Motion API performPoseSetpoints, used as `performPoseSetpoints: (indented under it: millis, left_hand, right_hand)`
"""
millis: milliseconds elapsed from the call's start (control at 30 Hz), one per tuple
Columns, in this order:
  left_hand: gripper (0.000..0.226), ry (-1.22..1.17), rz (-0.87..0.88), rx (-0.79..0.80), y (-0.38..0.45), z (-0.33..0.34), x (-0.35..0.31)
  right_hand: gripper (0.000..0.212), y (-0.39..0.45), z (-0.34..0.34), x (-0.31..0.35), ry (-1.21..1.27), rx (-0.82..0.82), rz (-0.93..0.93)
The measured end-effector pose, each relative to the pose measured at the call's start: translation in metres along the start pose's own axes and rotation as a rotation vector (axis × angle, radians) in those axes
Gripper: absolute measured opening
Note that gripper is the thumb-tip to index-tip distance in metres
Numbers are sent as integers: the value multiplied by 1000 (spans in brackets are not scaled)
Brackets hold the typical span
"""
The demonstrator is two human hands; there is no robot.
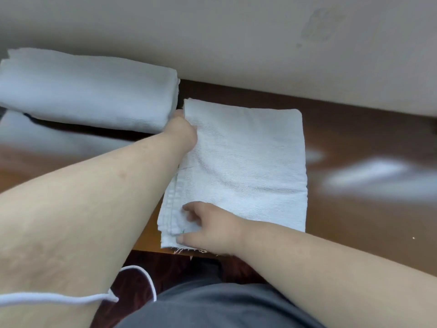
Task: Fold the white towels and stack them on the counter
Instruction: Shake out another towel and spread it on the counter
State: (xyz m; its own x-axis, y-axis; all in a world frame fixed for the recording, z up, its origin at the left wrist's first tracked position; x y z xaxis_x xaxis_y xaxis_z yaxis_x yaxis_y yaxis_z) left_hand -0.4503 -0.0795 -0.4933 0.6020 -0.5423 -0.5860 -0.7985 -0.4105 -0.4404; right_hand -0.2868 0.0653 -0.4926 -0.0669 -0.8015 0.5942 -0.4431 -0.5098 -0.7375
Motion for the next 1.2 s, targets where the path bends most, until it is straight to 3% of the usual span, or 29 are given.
performPoseSetpoints:
  millis: [67,133,200,267,333,400,500,733,967,1033,1100,1200]
  left_hand:
    - [69,-20,60,-22,-6,3,-6]
    - [76,151,147,-103,-24,1,-16]
    - [54,283,343,-170,-54,7,-37]
    - [23,312,431,13,-85,37,-47]
    - [20,415,417,266,-114,80,-41]
    - [38,516,388,403,-138,108,-33]
    - [59,615,339,392,-151,120,-33]
    - [69,895,378,412,-161,146,-63]
    - [62,769,496,450,-163,172,-67]
    - [57,686,570,411,-159,167,-70]
    - [49,531,581,209,-141,142,-77]
    - [59,238,246,-73,-100,92,-52]
  right_hand:
    - [65,-2,-12,-1,40,69,-11]
    - [45,-6,-57,-4,118,-76,-61]
    - [37,-11,-129,-16,38,-422,-86]
    - [42,-13,-186,-34,-190,-614,-49]
    - [51,-1,-206,-64,-473,-522,63]
    - [57,5,-206,-90,-636,-411,116]
    - [60,0,-207,-107,-627,-455,103]
    - [54,-56,-205,-172,-558,-526,263]
    - [52,-101,-162,-228,-416,-489,294]
    - [46,-105,-161,-235,-330,-454,285]
    - [33,-107,-187,-236,-179,-542,256]
    - [27,-120,-252,-239,94,-855,181]
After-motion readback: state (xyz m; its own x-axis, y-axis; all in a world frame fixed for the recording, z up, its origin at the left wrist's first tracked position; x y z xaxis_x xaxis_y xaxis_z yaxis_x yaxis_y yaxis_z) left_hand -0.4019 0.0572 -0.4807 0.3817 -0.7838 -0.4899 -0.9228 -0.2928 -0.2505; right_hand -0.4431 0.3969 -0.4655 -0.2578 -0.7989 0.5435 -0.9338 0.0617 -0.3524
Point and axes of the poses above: each hand's wrist, its own y-axis towards the middle knuckle, its own z-axis out of the palm, x = y × z, the point moved 10 cm from there along y, towards the middle knuckle, and after that the axes turned 4 degrees about z, right-handed, at the moved point
